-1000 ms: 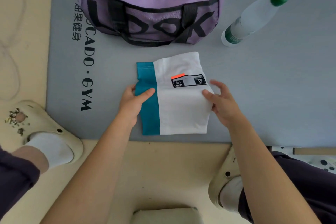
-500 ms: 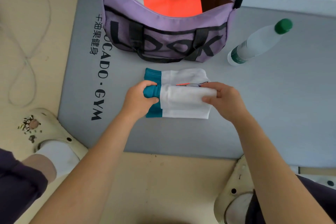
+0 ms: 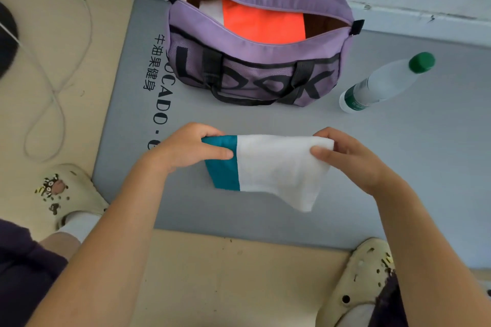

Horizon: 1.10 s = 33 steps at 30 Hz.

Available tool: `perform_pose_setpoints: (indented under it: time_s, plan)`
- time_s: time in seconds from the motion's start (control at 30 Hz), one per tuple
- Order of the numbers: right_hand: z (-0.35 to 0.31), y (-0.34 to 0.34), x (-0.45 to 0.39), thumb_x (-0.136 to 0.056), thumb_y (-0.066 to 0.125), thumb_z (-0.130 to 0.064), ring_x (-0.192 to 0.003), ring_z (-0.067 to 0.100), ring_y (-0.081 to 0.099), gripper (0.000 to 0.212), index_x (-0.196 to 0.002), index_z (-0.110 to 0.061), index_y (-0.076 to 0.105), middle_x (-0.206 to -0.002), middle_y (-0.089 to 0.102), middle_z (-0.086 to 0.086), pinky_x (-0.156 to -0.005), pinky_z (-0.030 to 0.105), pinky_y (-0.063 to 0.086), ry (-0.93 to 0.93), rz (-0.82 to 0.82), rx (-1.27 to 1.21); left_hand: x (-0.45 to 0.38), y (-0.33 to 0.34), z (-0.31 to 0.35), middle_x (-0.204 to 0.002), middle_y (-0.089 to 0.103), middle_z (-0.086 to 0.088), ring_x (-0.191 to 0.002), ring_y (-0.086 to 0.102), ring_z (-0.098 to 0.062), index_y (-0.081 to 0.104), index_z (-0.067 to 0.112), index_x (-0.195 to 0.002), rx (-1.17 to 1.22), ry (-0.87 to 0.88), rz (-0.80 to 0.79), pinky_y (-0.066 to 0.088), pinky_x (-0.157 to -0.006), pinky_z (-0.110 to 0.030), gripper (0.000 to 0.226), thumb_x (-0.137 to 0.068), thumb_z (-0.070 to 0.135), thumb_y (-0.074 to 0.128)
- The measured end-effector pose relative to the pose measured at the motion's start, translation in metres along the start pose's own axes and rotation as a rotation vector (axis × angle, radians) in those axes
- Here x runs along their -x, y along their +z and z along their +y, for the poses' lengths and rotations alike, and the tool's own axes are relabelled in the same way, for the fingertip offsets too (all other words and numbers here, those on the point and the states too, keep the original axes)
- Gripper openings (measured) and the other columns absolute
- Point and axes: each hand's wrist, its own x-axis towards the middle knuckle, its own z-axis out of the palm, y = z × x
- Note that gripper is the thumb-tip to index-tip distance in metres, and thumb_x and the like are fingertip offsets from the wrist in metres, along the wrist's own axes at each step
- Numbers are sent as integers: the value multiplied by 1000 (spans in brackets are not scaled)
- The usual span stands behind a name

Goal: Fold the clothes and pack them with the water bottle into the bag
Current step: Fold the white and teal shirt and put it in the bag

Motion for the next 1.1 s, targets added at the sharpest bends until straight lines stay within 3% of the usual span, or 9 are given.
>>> perform_pose_setpoints:
  time_s: [0.1,0.23,0.33,0.47,0.6,0.7,0.83,0.93,1.1]
  plan:
    - [7,0,-5,-83,66,-36,-78,12,63,22,-97,-19,62,-87,67,0,-64,21,52,56,-13,-161,-6,-9,-5,-96,76,-1,-86,71,-10,76,18,-91,299,-36,-146,54,-76,-18,21,-72,27,78]
    - [32,9,-27,-86,68,-33,-82,14,66,19,-100,-21,64,-89,70,-1,-69,28,57,145,99,-170,-32,12,-32,-95,77,2,-87,72,-13,74,19,-93,390,-145,84,55,-76,-24,15,-79,20,80]
    - [55,21,-45,-90,69,-21,-90,23,68,24,-111,-14,62,-98,71,4,-78,35,59,240,299,-108,-47,39,-54,-89,75,9,-81,71,-5,70,22,-92,460,-219,298,53,-65,-15,13,-82,18,77]
    - [81,35,-48,-86,73,-27,-95,25,68,30,-109,-10,65,-101,72,6,-86,44,56,370,383,30,-48,61,-77,-88,76,8,-80,72,-8,72,21,-90,398,-318,328,51,-64,-22,14,-79,26,79]
    - [89,47,-45,-82,76,-34,-90,25,67,34,-98,-5,69,-102,72,11,-75,36,53,456,377,65,-45,74,-81,-87,76,4,-79,72,-13,73,17,-90,413,-423,317,54,-61,-25,25,-73,31,84]
    - [85,56,-39,-81,77,-38,-88,18,68,34,-99,-10,70,-100,73,5,-66,28,52,494,335,17,-42,77,-74,-90,76,0,-82,73,-19,72,15,-97,514,-459,247,57,-66,-30,33,-72,33,86]
    - [60,59,-22,-86,69,-45,-86,11,73,21,-99,-29,71,-99,76,-7,-66,23,56,351,369,-207,-28,72,-57,-101,77,-1,-91,74,-21,71,20,-106,695,-345,195,58,-82,-39,29,-80,33,78]
    - [22,53,-17,-88,63,-52,-89,8,72,21,-101,-38,69,-99,75,-14,-75,30,57,253,414,-260,-15,58,-26,-103,76,4,-92,73,-14,71,26,-105,792,-188,234,54,-74,-31,22,-85,34,73]
    - [-70,30,-36,-90,59,-51,-96,11,71,27,-107,-32,67,-103,74,-12,-82,35,57,11,522,-239,-16,5,59,-103,76,9,-94,72,-10,68,30,-103,778,116,391,56,-69,-22,19,-85,30,74]
